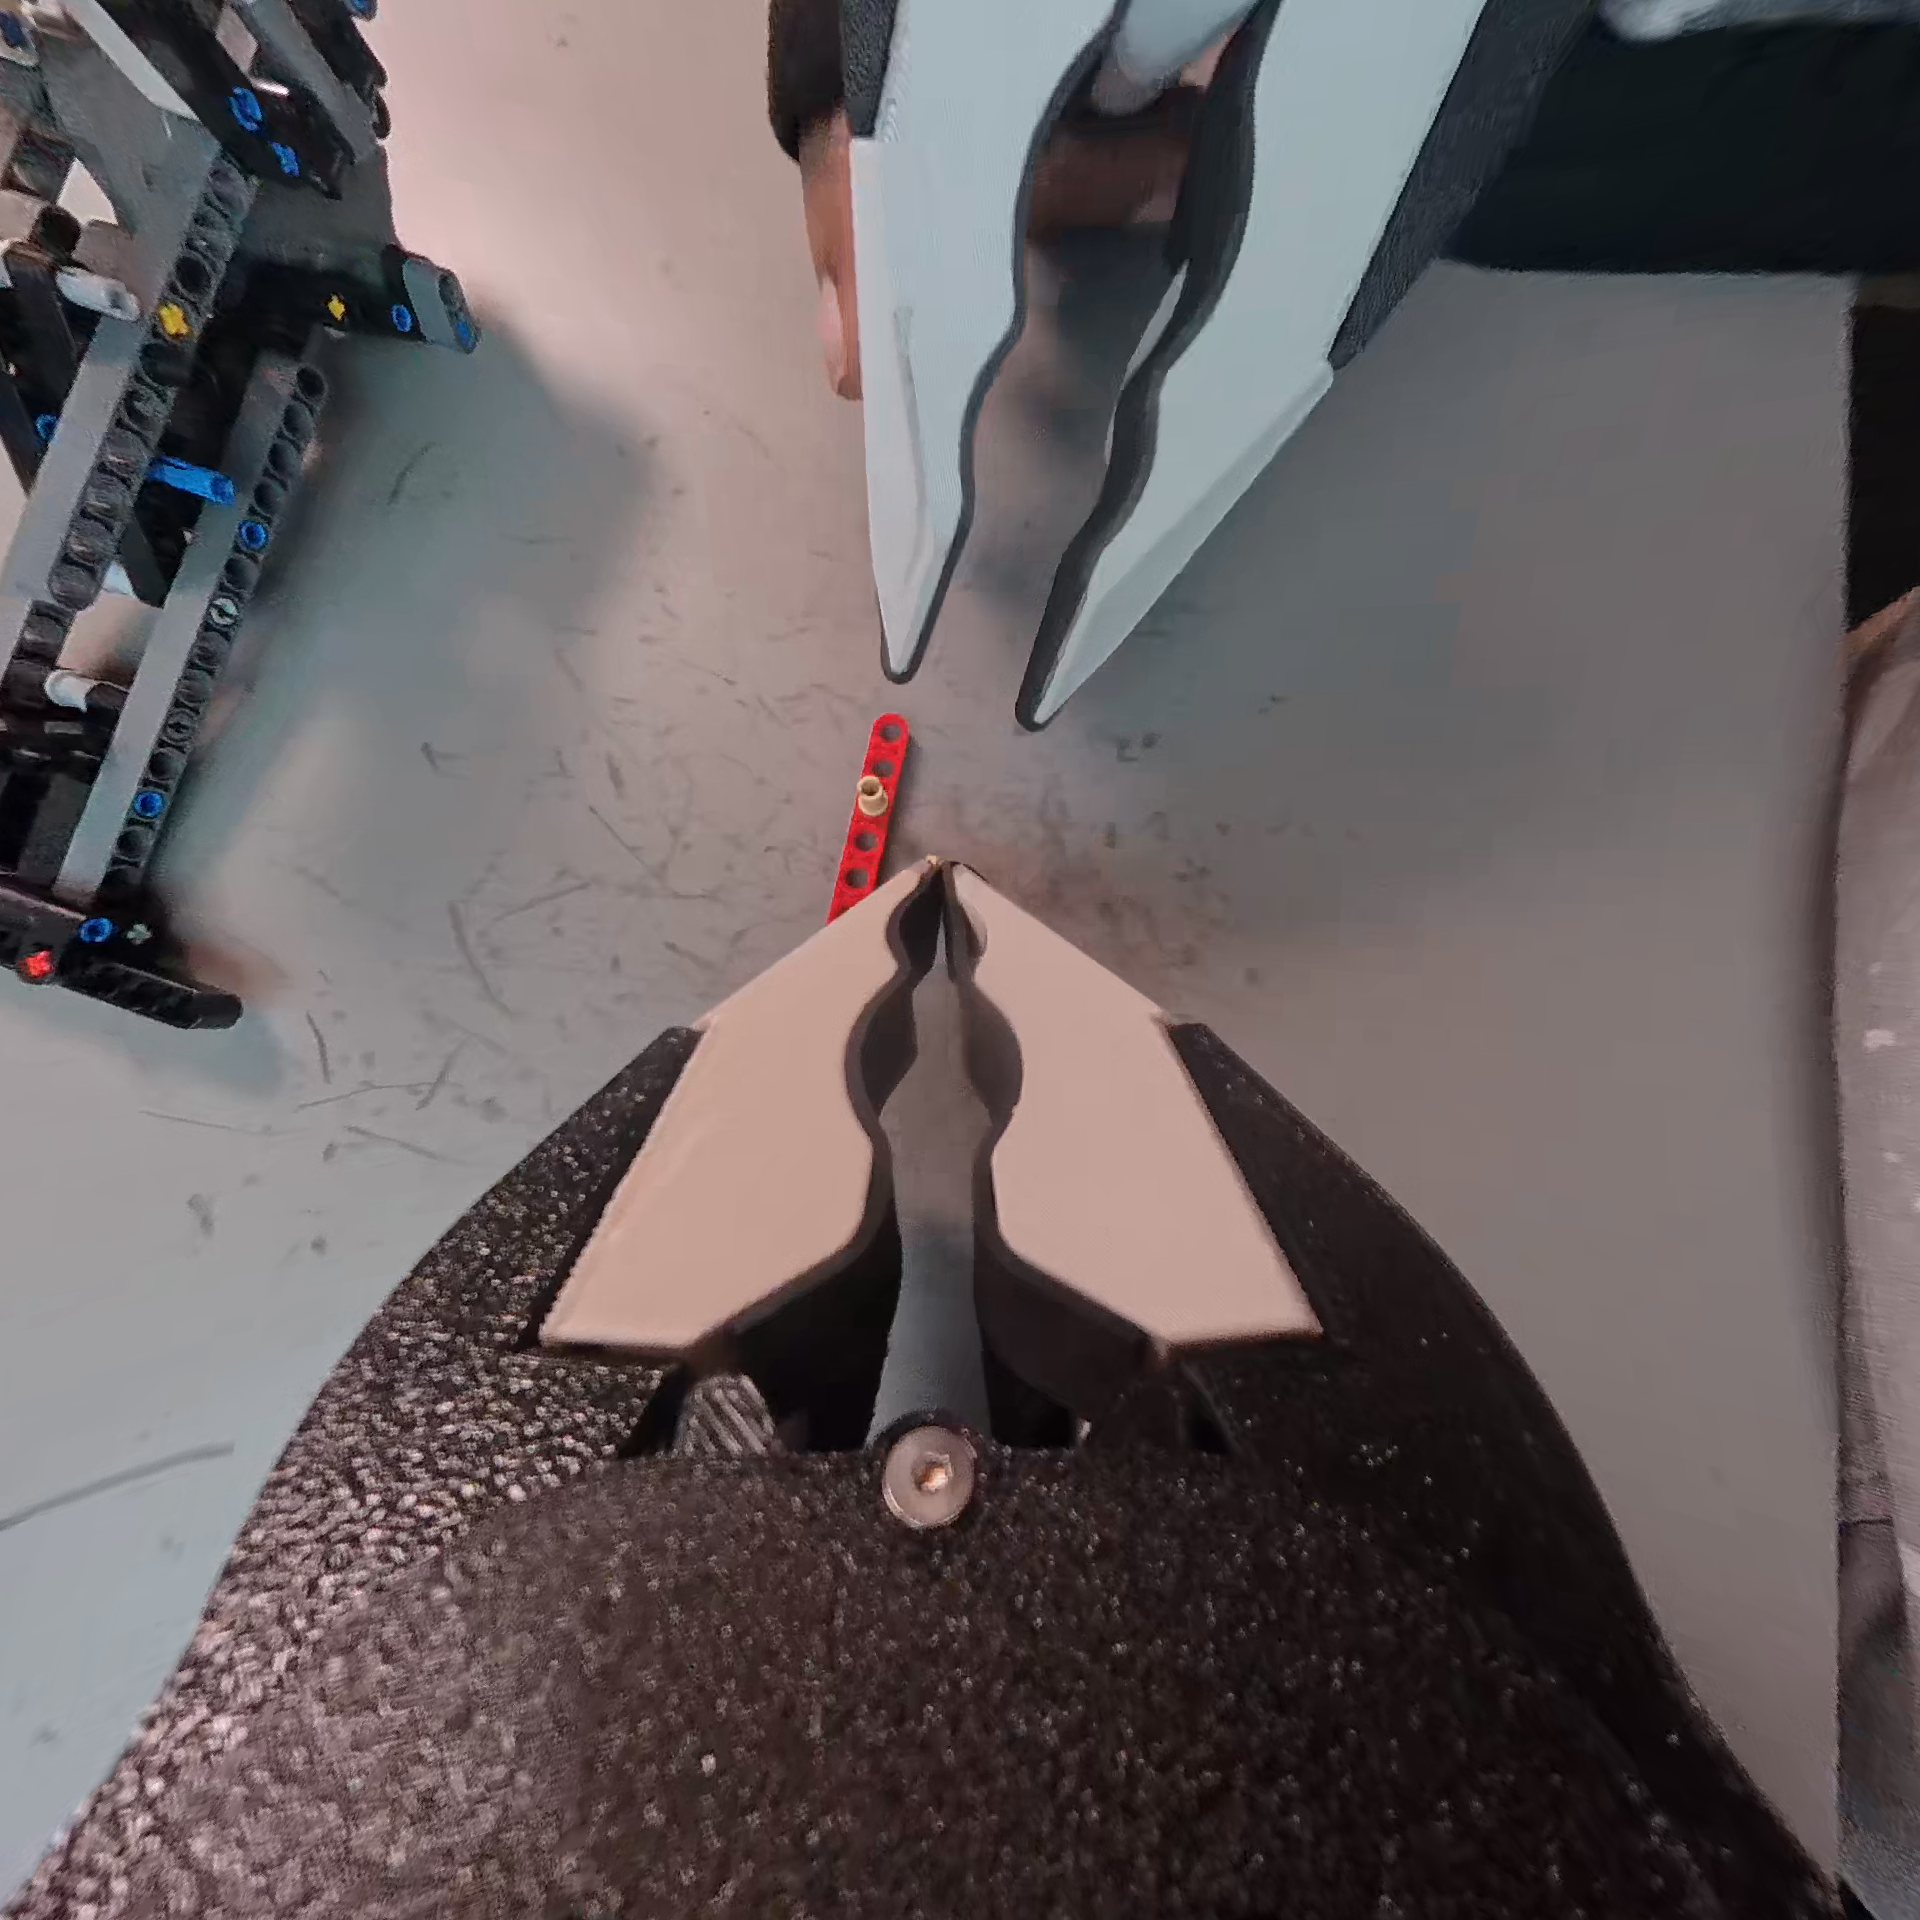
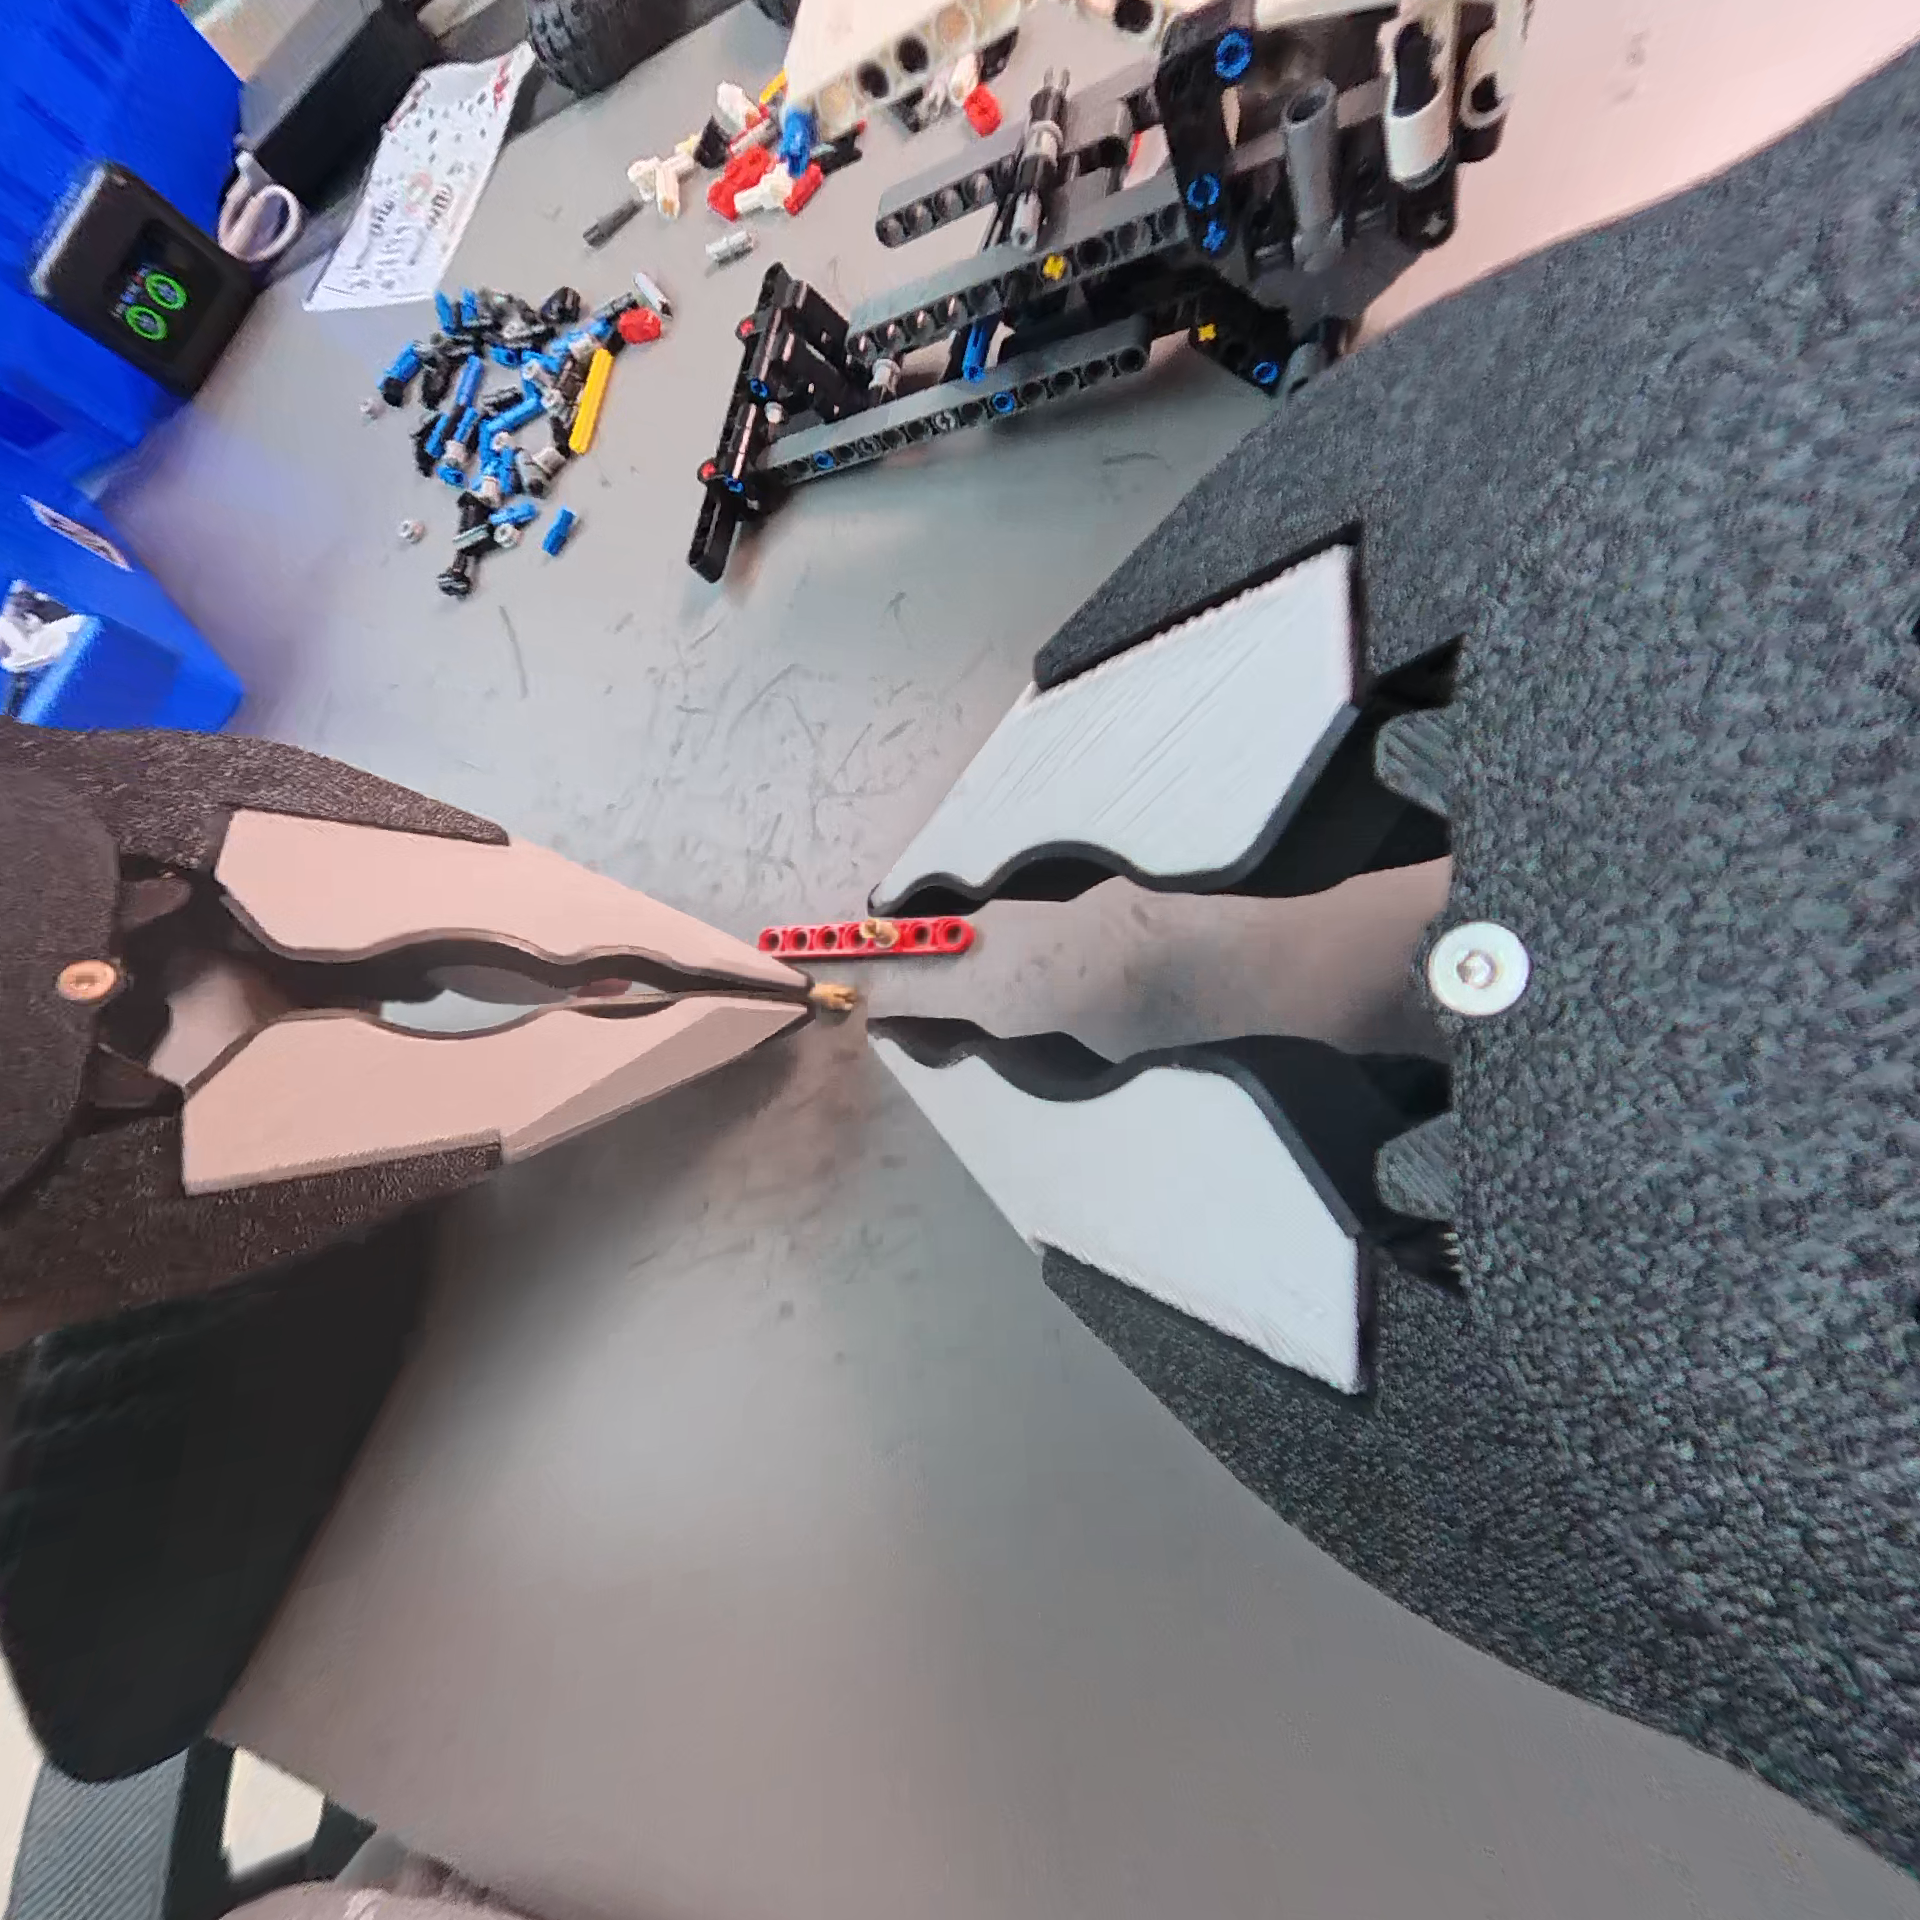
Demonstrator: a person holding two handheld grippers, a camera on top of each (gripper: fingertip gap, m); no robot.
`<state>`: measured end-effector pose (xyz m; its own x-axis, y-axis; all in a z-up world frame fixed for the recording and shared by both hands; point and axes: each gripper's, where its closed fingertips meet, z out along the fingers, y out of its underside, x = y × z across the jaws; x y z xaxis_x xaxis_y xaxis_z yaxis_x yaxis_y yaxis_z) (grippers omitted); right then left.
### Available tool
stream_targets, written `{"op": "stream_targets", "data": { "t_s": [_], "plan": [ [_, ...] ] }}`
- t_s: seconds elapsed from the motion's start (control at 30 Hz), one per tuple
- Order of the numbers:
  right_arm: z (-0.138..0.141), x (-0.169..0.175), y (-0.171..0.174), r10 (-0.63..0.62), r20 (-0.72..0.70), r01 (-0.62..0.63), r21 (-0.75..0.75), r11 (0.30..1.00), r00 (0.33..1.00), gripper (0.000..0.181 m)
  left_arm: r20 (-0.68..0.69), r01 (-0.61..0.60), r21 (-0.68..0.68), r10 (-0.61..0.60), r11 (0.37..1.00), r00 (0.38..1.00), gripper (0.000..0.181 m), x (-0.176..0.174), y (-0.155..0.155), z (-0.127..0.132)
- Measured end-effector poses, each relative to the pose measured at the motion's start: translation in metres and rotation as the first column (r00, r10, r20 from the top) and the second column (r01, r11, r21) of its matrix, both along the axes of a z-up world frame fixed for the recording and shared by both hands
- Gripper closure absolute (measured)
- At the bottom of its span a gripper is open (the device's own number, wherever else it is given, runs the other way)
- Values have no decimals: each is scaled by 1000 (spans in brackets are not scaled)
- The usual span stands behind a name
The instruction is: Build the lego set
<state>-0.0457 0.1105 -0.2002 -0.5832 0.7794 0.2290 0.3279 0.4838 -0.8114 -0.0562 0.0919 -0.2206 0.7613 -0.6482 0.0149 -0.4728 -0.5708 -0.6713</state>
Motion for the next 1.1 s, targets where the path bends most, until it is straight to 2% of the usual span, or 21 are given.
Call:
{"op": "stream_targets", "data": {
  "t_s": [0.1, 0.27, 0.43, 0.63, 0.73, 0.93, 1.1],
  "plan": [
    [5, 0, -11, 40, -43, -40, 7, 999, 998, 163, 83, -20, -12, 21, 1000, 996, 181, -3, -2, 8],
    [-6, -1, -15, 45, -11, -44, 72, 996, 999, 163, 24, 10, -14, -9, 1000, 1000, 178, -7, -9, -1],
    [-7, -1, -13, 33, 3, -33, 59, 998, 999, 163, -27, 83, -26, -83, 996, 996, 171, -2, -11, -10],
    [-10, -1, -15, 42, 13, -42, 69, 997, 999, 163, -39, 162, -26, -163, 986, 986, 177, 1, -13, -11],
    [-9, 0, -15, 44, 8, -44, 73, 996, 999, 163, -40, 153, -21, -153, 988, 987, 177, 1, -12, -10],
    [10, -3, -24, 74, -114, -67, 58, 996, 991, 164, 234, 82, -6, -79, 997, 969, 178, 11, -10, 24],
    [22, -7, -26, 66, -201, -48, 91, 995, 977, 176, 320, 63, 7, -62, 998, 945, 177, 10, -9, 40]
  ]
}}
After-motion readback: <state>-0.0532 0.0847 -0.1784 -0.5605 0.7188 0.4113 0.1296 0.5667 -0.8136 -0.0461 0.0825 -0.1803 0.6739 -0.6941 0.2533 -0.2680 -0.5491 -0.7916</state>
